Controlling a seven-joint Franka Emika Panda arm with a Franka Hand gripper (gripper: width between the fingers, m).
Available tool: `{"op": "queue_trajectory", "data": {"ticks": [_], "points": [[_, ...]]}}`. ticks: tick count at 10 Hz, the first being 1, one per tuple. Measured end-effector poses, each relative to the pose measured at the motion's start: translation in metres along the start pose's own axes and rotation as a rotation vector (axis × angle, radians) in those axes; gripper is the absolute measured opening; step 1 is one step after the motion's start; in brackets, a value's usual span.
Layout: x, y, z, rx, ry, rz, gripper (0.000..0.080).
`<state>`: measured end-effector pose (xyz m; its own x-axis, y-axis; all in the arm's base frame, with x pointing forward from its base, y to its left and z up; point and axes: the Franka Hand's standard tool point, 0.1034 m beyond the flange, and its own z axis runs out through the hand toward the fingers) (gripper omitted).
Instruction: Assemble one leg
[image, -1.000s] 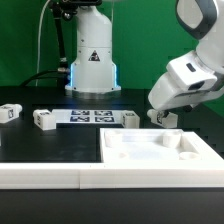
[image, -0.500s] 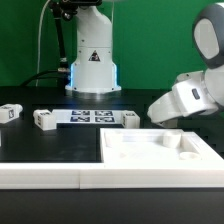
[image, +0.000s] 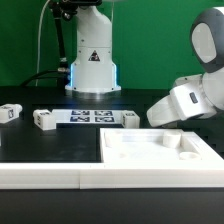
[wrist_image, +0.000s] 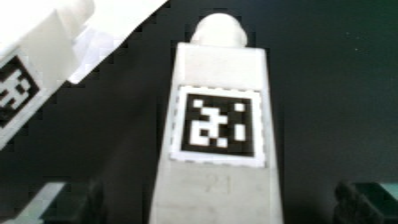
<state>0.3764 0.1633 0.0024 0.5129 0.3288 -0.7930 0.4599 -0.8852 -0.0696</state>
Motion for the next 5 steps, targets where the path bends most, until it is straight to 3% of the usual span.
{"op": "queue_trajectory", "data": {"ticks": [1, 2, 3, 4, 5], "points": [[0.0000, -0.0002, 0.0000, 0.000, 0.000, 0.000, 0.0553], [0.0000, -0.0001, -0.0001, 0.000, 0.000, 0.000, 0.0553], [0.0000, -0.0001, -0.0001, 0.000, 0.000, 0.000, 0.0352], [0.0000, -0.0001, -0.0002, 0.000, 0.000, 0.000, 0.0290], [0.0000, -0.0001, -0.0002, 0.000, 0.000, 0.000, 0.0290]]}}
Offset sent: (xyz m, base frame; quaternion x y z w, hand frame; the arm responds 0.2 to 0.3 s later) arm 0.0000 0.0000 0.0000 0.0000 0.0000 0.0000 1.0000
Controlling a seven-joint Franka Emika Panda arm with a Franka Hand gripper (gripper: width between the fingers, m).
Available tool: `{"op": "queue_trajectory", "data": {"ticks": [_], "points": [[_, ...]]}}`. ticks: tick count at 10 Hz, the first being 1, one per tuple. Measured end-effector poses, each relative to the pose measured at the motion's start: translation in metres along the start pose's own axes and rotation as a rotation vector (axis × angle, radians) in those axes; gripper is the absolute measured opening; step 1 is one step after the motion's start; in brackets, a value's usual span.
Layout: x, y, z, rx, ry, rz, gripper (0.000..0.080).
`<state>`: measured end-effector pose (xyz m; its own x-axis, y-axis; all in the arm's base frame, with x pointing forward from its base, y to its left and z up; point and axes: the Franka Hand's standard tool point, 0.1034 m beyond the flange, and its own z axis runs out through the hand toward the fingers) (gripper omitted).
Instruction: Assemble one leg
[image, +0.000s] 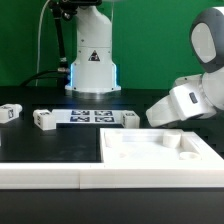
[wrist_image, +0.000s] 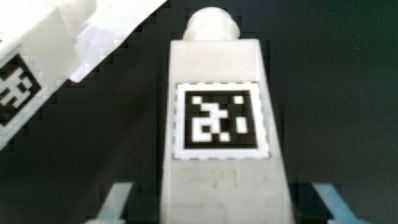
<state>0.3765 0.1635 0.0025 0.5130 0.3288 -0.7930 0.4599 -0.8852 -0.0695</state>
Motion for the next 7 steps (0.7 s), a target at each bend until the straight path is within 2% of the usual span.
{"op": "queue_trajectory", "data": {"ticks": [4, 6, 7], "points": [[-0.001, 0.000, -0.001, 0.003, -0.002, 0.000, 0.0290], [-0.023, 0.003, -0.028, 0.019, 0.007, 0.011, 0.0290], [-0.031, 0.006, -0.035, 0.020, 0.027, 0.014, 0.0291]]}}
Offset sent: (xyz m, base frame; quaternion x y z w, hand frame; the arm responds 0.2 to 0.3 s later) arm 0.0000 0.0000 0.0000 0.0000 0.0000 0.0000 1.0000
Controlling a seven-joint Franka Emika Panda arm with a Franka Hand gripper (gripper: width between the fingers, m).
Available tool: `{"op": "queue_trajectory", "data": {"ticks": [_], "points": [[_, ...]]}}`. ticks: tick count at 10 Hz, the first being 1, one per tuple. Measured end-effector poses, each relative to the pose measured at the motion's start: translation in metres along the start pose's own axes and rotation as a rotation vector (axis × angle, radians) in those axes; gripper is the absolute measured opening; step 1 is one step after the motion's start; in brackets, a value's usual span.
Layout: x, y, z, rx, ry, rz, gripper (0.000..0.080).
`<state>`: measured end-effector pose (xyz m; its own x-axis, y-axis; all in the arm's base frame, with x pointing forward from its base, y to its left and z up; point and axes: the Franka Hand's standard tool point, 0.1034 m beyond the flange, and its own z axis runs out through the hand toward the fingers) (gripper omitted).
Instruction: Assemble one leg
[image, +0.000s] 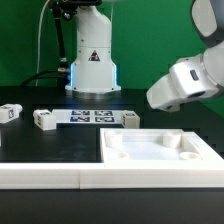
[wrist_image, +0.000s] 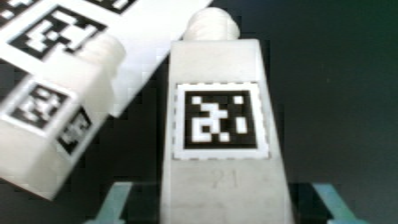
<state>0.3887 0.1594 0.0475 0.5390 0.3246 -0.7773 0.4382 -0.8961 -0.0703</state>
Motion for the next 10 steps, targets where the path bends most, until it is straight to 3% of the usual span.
{"op": "queue_trajectory", "data": {"ticks": [2, 4, 5, 6, 10], "points": [[-0.012, 0.006, -0.014, 0.006, 0.028, 0.009, 0.0291], [-0.010, 0.006, -0.013, 0.006, 0.035, 0.009, 0.0291], [0.002, 0.011, -0.018, 0.001, 0.144, -0.004, 0.0291], [0.003, 0.019, -0.019, 0.001, 0.211, -0.017, 0.0291], [-0.013, 0.041, -0.061, -0.016, 0.419, 0.004, 0.0291]]}}
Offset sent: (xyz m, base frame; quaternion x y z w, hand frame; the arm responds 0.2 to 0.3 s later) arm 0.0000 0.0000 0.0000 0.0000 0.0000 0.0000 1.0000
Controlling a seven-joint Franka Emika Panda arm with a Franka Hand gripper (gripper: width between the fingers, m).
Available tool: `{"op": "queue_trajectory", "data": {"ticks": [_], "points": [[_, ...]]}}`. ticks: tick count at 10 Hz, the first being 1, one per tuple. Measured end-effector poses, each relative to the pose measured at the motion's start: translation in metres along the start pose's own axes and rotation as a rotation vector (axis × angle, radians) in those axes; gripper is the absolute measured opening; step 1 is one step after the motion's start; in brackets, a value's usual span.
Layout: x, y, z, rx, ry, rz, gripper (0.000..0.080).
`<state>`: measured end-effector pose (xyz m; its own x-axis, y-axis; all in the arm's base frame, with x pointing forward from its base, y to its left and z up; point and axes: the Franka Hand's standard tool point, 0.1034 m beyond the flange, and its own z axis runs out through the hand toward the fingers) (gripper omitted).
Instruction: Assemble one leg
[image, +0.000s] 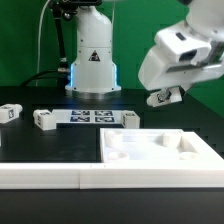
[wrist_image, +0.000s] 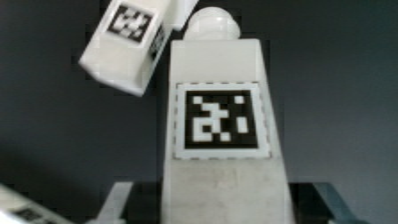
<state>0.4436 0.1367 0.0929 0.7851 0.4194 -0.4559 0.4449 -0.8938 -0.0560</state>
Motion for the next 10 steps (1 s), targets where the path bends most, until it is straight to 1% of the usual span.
{"op": "queue_trajectory", "data": {"ticks": [1, 2, 4, 5, 6, 7, 8, 9, 10], "points": [[0.009, 0.001, 0.000, -0.009, 0.091, 0.002, 0.0291], [0.008, 0.002, 0.001, -0.015, 0.144, 0.004, 0.0291], [0.012, 0.006, -0.001, -0.032, 0.295, 0.009, 0.0291], [0.012, 0.008, -0.003, -0.028, 0.342, 0.027, 0.0291], [0.010, 0.016, -0.013, -0.018, 0.399, 0.066, 0.0291], [0.009, 0.024, -0.024, -0.020, 0.437, 0.086, 0.0291], [0.012, 0.031, -0.036, -0.018, 0.497, 0.109, 0.0291], [0.015, 0.034, -0.045, -0.024, 0.527, 0.111, 0.0291], [0.021, 0.036, -0.048, -0.043, 0.634, 0.103, 0.0291]]}}
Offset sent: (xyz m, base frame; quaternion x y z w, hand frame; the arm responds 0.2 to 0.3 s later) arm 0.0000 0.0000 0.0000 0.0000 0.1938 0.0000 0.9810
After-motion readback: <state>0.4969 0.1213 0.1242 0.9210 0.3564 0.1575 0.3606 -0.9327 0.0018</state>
